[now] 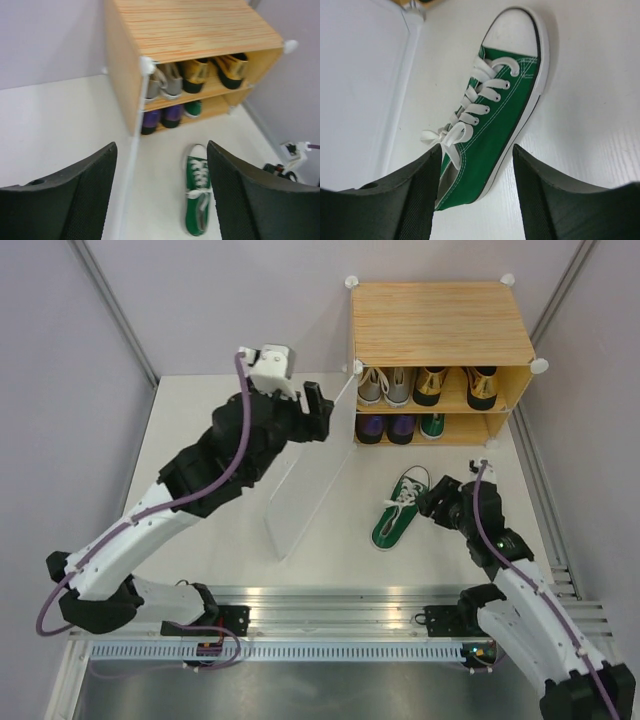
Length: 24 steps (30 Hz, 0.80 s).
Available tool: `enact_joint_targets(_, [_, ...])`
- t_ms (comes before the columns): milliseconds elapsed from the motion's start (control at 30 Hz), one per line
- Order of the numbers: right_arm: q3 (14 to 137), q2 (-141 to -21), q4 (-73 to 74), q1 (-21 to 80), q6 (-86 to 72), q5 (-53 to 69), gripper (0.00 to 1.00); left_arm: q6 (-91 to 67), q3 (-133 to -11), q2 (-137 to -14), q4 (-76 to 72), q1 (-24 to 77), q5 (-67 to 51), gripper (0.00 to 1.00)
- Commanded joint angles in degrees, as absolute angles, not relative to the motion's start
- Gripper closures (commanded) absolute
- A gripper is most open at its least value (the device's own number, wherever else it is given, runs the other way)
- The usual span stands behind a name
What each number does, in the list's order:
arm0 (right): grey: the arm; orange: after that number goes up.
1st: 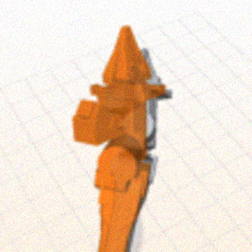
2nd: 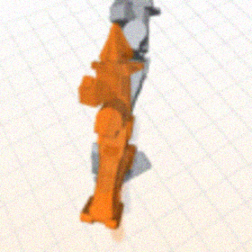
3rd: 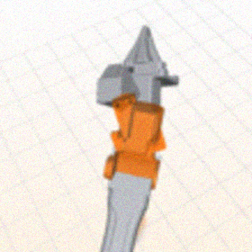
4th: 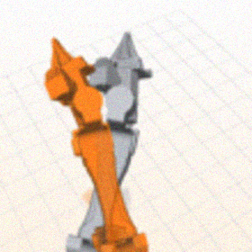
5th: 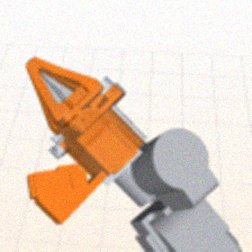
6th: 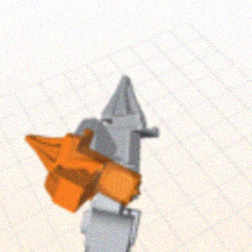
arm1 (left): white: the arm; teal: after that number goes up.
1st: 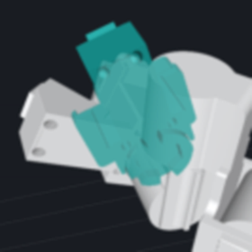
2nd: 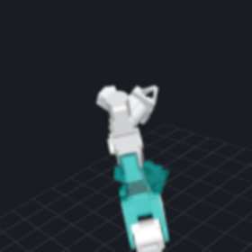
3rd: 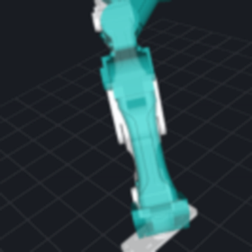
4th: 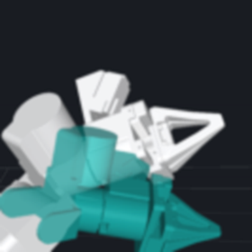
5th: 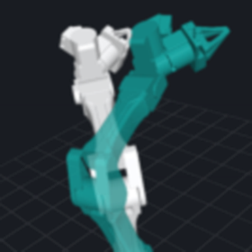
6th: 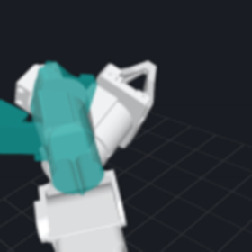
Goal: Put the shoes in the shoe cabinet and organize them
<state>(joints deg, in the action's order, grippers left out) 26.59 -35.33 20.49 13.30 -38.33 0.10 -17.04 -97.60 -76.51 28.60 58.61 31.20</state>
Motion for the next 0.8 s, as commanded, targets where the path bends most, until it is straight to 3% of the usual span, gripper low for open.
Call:
enact_joint_targets(0, [27.2, -44.9, 12.3, 16.1, -37.8, 3.8, 0.36, -10.8, -90.2, -73.8, 34.2, 51.1, 32.7, 0.22])
enact_joint_targets(133, [29.3, -53.2, 8.8, 22.7, -37.8, -3.6, 0.35, -14.8, -83.2, -67.5, 35.7, 38.9, 23.6, 0.20])
enact_joint_targets(367, [33.4, -65.5, 8.6, 29.4, -39.9, -15.4, 0.35, -12.6, -70.3, -60.3, 30.7, 38.2, 30.4, 0.18])
enact_joint_targets(633, [37.8, -72.6, 8.5, 30.3, -38.2, -22.3, 0.40, -11.3, -67.7, -58.3, 28.5, 38.1, 32.3, 0.19])
enact_joint_targets(733, [40.1, -75.5, 9.2, 30.4, -37.4, -22.0, 0.56, -10.8, -67.3, -58.0, 27.9, 38.3, 32.3, 0.19])
enact_joint_targets(767, [40.4, -76.0, 9.3, 30.4, -36.7, -21.5, 0.69, -10.7, -67.2, -58.1, 27.8, 38.2, 32.0, 0.19])
